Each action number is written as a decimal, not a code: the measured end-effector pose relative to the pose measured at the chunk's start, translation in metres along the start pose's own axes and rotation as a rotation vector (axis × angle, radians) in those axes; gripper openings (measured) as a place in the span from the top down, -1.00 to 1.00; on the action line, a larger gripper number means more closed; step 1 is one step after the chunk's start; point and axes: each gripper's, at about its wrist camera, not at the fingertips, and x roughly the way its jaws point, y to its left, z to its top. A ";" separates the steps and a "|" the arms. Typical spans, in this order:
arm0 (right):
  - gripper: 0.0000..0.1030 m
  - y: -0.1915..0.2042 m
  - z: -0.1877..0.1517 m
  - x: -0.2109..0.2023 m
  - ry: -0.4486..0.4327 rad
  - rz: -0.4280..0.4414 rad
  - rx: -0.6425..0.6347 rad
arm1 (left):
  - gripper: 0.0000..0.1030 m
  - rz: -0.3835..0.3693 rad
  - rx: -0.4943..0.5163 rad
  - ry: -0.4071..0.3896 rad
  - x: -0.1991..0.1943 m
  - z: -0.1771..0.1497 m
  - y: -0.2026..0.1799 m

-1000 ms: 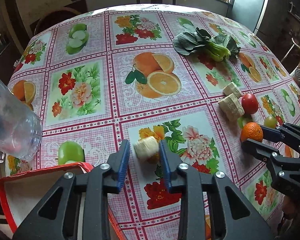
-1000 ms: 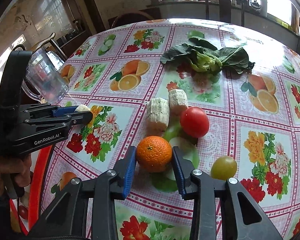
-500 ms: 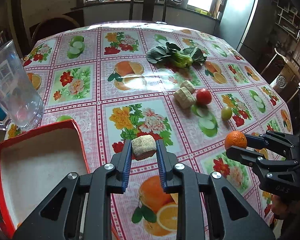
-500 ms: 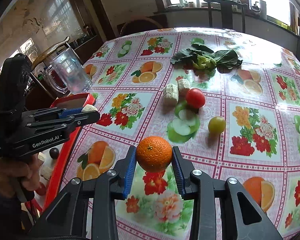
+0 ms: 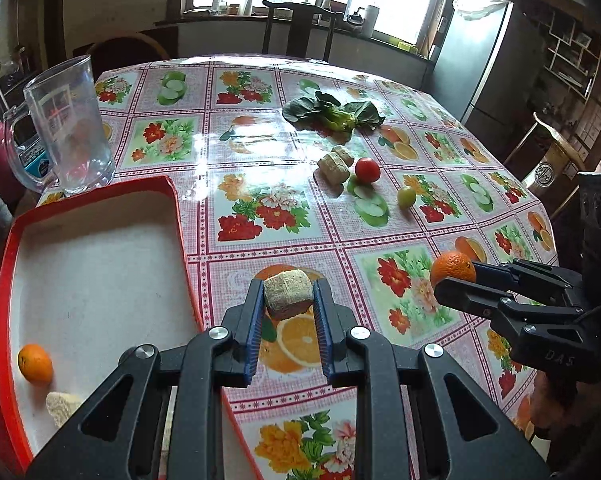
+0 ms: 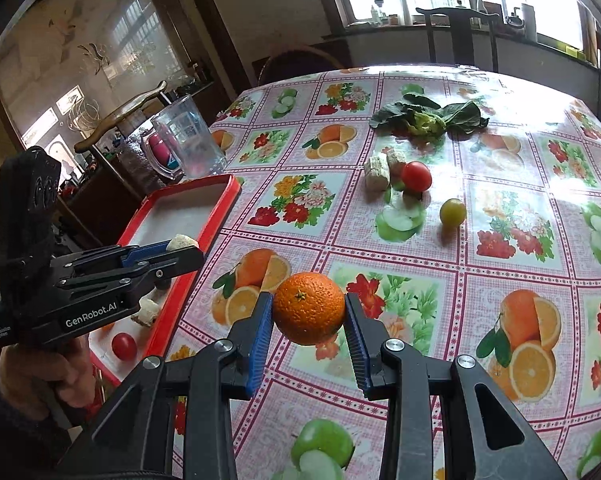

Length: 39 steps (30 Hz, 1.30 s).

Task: Organize fruits
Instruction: 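Carry the beige cylinder and the orange over the red-rimmed tray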

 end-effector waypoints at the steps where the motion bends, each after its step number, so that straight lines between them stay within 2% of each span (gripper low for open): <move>1: 0.31 0.001 -0.002 -0.001 0.000 0.003 0.001 | 0.59 0.000 -0.006 -0.004 -0.004 -0.004 0.001; 16: 0.31 0.036 -0.022 0.000 0.017 0.055 -0.019 | 0.59 0.040 -0.090 -0.050 -0.039 -0.036 0.027; 39: 0.31 0.068 -0.018 0.009 0.036 0.071 -0.068 | 0.59 0.047 -0.126 -0.086 -0.054 -0.041 0.048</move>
